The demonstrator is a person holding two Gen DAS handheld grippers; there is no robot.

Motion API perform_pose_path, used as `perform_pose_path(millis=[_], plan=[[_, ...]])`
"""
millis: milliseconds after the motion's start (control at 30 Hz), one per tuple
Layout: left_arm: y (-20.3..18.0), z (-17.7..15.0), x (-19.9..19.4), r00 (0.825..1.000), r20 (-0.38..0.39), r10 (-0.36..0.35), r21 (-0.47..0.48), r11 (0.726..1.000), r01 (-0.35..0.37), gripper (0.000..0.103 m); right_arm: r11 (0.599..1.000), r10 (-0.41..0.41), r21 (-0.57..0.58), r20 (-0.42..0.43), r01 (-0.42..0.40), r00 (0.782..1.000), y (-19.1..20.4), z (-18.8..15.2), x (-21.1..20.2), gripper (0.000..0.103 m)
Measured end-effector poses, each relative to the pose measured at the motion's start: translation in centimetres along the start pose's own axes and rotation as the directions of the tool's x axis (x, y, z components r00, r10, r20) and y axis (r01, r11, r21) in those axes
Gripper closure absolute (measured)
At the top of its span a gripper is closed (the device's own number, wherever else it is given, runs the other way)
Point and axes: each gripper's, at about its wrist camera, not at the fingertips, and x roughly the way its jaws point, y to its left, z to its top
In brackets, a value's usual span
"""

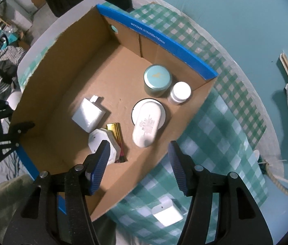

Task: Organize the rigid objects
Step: 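Move the right gripper to the white rectangular power bank and grasp it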

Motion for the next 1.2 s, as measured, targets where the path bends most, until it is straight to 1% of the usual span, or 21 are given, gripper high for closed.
perform_pose_path(millis=[233,433,667,933,1067,1200], plan=[[0.0,0.0,0.0,1.0,0.0,0.001,0.001,1.0,-0.001,0.091,0.999,0.02,0.039,0.027,-0.021,0.999,-1.1,-1.2,-1.6,0.043],[0.0,0.0,-0.1,1.0,0.0,0.001,0.005,1.0,-0.001,0.091,0.995,0.015,0.097,0.028,-0.018,0.999,-3.2,-3.1,-2.0,0.039],[-0.1,0.0,-0.2,1.0,0.001,0.004,0.011,1.0,-0.004,0.091,0.984,0.008,0.179,-0.014,-0.005,1.0,-6.1,-6.4,-1.2,0.038],[-0.4,0.1,-0.4,1.0,0.0,0.01,0.021,1.0,-0.01,0.091,0.974,0.012,0.226,-0.081,0.007,0.997,-8.6,-10.4,1.1,0.037],[-0.4,0.2,-0.4,1.0,0.0,0.011,0.022,1.0,-0.011,0.091,0.976,0.034,0.217,-0.115,-0.008,0.993,-9.0,-12.4,2.8,0.036],[-0.4,0.1,-0.5,1.0,-0.001,0.012,0.021,1.0,-0.012,0.091,0.985,0.048,0.173,-0.139,-0.024,0.989,-8.5,-13.9,4.4,0.036]])
